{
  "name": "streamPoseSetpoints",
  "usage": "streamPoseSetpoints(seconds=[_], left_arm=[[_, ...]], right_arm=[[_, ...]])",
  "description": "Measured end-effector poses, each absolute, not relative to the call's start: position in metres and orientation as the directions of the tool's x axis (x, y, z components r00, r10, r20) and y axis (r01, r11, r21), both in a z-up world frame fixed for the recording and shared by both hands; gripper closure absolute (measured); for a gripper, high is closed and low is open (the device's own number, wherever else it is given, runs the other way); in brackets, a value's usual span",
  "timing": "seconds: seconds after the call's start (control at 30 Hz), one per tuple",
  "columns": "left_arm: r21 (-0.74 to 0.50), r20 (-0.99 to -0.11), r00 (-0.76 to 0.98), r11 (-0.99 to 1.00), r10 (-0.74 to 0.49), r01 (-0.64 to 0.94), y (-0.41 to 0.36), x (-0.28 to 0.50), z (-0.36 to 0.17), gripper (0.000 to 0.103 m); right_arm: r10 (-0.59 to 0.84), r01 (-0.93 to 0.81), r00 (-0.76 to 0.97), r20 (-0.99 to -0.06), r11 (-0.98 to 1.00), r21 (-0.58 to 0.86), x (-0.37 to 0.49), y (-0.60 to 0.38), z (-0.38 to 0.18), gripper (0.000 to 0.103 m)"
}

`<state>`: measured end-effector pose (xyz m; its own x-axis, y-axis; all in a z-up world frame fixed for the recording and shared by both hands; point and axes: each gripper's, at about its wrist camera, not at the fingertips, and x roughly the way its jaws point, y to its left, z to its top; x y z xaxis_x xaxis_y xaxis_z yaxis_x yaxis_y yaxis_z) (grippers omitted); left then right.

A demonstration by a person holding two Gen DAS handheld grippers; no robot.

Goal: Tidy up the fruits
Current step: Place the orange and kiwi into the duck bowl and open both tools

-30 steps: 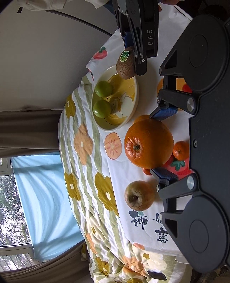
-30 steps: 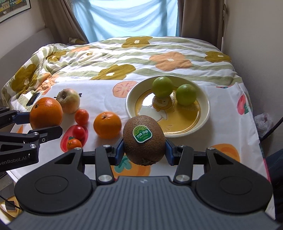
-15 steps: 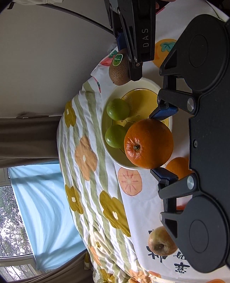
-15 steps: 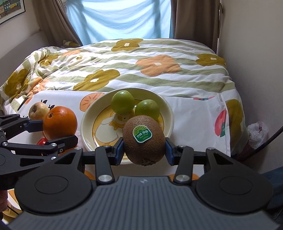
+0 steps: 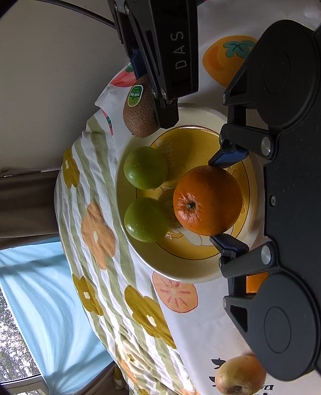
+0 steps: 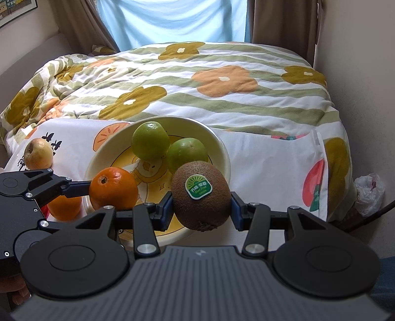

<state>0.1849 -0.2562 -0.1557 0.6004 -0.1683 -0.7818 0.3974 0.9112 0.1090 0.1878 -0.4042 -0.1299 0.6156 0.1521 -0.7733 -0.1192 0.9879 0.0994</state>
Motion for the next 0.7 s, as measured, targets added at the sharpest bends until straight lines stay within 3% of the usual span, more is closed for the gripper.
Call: streamPoseSetpoints(seconds=[0.3, 0.4, 0.7], left_arm=[[0.105, -0.803, 0.572, 0.907, -0.165, 0.408, -0.257, 0.188, -0.161, 0.036], [0.131, -0.774, 0.611, 0.903, -0.164, 0.409, -0.255, 0.182, -0.151, 0.015], [0.112, -0.762, 0.625, 0.918, -0.166, 0.38, -0.233, 0.169, -0.133, 0.015]], right_arm=[[0.164, -0.147, 0.606, -0.778, 0.985, 0.094, 0.195, -0.4, -0.133, 0.042], [0.169, -0.152, 0.608, -0.776, 0.984, 0.095, 0.194, -0.401, -0.133, 0.042], [0.19, -0.183, 0.596, -0.78, 0.978, 0.098, 0.195, -0.392, -0.132, 0.042]])
